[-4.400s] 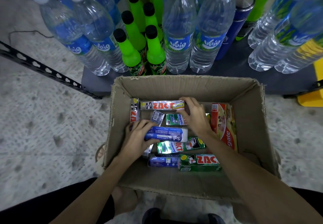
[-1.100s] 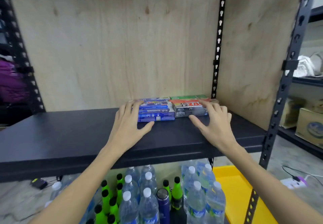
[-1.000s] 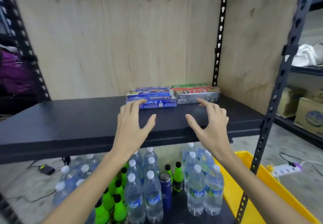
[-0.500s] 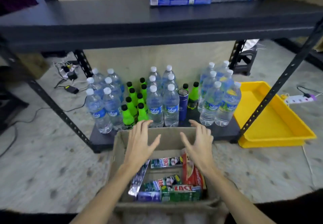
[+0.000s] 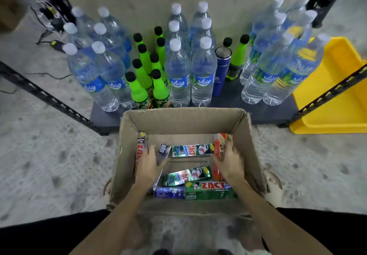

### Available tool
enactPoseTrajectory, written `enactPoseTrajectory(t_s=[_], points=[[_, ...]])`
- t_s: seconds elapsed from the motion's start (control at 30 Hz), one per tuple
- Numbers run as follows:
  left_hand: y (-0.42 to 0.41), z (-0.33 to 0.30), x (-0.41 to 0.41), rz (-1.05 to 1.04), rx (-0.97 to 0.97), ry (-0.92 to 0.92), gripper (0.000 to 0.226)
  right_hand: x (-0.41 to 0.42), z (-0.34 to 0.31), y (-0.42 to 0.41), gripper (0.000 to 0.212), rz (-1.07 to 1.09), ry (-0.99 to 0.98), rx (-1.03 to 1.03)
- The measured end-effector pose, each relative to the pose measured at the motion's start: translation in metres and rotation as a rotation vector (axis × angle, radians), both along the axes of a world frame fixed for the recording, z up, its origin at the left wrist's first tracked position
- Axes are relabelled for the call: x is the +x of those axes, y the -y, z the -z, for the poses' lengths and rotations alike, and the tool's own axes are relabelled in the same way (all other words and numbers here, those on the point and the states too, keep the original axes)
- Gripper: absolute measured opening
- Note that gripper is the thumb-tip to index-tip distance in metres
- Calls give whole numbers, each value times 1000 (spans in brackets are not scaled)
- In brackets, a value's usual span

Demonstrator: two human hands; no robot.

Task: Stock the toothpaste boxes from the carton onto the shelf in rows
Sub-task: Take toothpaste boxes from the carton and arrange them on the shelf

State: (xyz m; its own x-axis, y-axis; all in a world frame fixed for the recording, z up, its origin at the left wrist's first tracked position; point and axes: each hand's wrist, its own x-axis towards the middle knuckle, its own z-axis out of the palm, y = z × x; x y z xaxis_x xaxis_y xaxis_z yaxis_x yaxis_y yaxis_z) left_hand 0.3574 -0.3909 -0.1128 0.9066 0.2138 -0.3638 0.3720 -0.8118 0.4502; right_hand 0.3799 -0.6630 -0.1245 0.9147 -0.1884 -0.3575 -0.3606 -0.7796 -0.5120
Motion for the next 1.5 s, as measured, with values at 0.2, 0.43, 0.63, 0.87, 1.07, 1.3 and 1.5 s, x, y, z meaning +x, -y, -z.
enactPoseTrajectory(t_s=[0.2,0.43,0.63,0.87,1.07,1.3,1.5], points=[[8,36,5,-161,-8,-96,58,0,24,-7,88,72,-36,-240],[6,65,1,-187,-35,-124,69,-6,43,-4,85,169,61,-130],[0,56,1,-134,-113,79,45,-4,38,-3,80,141,162,171],[6,-1,21,36,-145,353,66,8,-14,-6,70,-21,381,399],[1,-68,34,200,-210,495,73,24,-69,3,77,-115,480,381],[-9,-163,41,325,-132,662,69,25,-163,30,70,-219,674,331],[-1,-267,44,472,-110,790,70,27,-274,57,57,-333,834,294]])
